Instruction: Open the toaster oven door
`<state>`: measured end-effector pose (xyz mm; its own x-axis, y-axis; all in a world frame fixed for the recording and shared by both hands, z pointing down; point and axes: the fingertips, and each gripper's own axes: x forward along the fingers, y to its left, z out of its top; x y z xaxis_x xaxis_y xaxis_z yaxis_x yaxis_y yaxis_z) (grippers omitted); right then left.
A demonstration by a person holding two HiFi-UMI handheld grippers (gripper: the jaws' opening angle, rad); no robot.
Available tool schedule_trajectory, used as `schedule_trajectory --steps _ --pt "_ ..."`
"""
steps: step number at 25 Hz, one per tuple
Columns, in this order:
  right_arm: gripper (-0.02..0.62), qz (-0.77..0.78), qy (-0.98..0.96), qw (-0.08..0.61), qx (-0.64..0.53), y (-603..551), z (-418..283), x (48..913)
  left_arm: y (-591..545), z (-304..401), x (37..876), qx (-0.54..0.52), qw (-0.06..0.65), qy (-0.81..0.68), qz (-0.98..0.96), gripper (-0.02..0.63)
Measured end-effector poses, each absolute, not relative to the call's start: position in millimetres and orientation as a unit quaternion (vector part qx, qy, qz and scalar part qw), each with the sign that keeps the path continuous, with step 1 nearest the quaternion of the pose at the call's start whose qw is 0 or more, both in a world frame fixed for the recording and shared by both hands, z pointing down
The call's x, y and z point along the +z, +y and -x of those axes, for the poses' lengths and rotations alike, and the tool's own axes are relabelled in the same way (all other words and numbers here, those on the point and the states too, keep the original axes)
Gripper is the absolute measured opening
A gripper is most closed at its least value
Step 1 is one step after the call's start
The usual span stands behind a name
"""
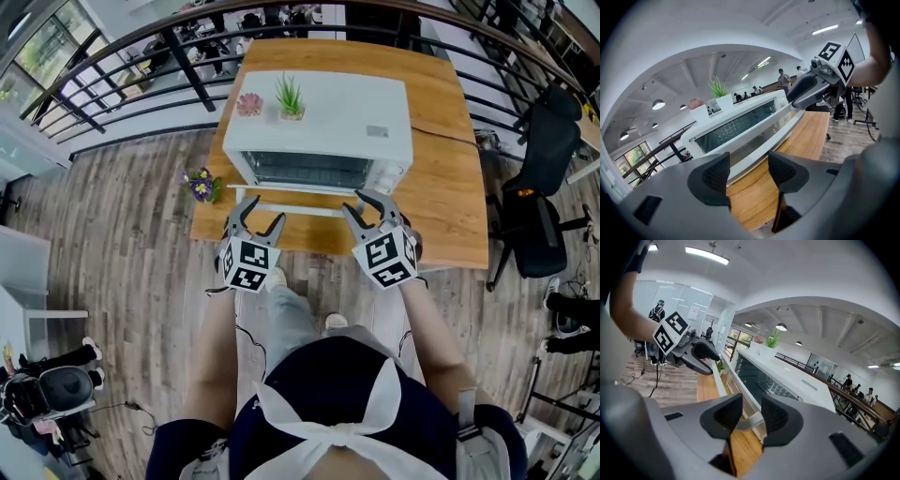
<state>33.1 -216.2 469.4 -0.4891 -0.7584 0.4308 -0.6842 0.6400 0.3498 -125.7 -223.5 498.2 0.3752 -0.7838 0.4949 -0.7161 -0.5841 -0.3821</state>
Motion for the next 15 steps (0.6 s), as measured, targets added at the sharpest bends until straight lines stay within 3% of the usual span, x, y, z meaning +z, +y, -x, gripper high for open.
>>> schedule_trajectory --steps 15 --pt "0.124 -0.393 -0.853 0.335 -0.079 -226 -35 489 -217 127 505 -0.333 0.049 0.452 0.826 0.258"
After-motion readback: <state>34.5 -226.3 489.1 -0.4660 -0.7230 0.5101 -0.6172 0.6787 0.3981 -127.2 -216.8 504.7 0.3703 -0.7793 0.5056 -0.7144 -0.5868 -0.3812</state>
